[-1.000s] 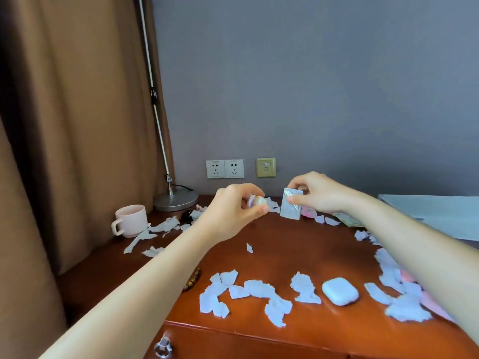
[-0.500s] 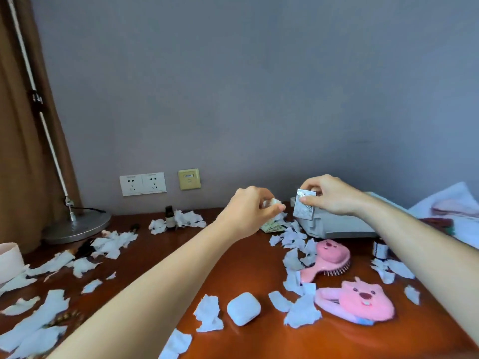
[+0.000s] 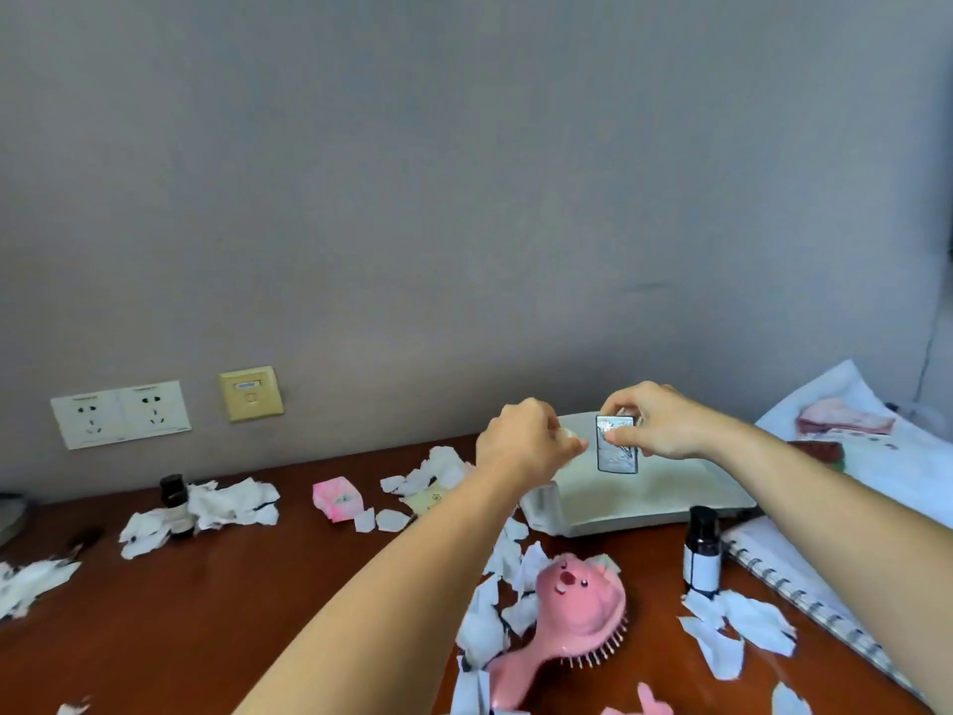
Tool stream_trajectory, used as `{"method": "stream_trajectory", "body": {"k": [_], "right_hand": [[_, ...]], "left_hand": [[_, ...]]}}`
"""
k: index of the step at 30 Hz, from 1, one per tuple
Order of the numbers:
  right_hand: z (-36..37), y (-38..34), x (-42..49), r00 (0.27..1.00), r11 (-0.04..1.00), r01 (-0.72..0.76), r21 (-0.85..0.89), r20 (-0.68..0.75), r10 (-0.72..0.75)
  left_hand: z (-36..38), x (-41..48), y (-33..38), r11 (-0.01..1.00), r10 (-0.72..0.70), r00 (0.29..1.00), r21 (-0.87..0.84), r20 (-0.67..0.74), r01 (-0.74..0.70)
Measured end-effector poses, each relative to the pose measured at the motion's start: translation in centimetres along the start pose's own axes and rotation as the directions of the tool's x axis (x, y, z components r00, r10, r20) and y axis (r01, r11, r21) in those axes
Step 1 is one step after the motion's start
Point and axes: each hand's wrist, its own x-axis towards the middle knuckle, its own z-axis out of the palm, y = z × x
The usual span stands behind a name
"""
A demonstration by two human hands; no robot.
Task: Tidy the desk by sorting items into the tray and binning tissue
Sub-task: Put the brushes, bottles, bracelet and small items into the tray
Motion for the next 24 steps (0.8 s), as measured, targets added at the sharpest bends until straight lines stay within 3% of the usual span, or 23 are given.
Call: {"method": "stream_trajectory", "body": {"k": [2, 8, 14, 24], "right_hand": [[0.8, 0.9, 1.2, 0.999, 1.0, -0.011, -0.012, 0.038, 0.012], [3.4, 2.7, 4.1, 0.941, 0.997, -0.071, -0.023, 0.33, 0.074], [5.1, 2.8, 4.9, 0.842, 0.986, -0.157, -0.048, 0.515, 0.159], [6.2, 2.7, 5.5, 0.815, 0.972, -0.224, -0.063, 0.534, 0.223]], "left_hand": [[1.3, 1.5, 0.0, 0.997, -0.025, 1.0, 0.078, 0.011, 0.024], [4.8, 4.6, -1.3, 0.905, -0.045, 0.982, 0.423, 0.183, -0.037], [6.1, 5.5, -1.9, 0.919, -0.13, 0.93, 0.393, 0.343, -0.017], [6.6, 5.8, -1.3, 0.891, -0.185, 0.887, 0.453, 0.424, -0.031]]}}
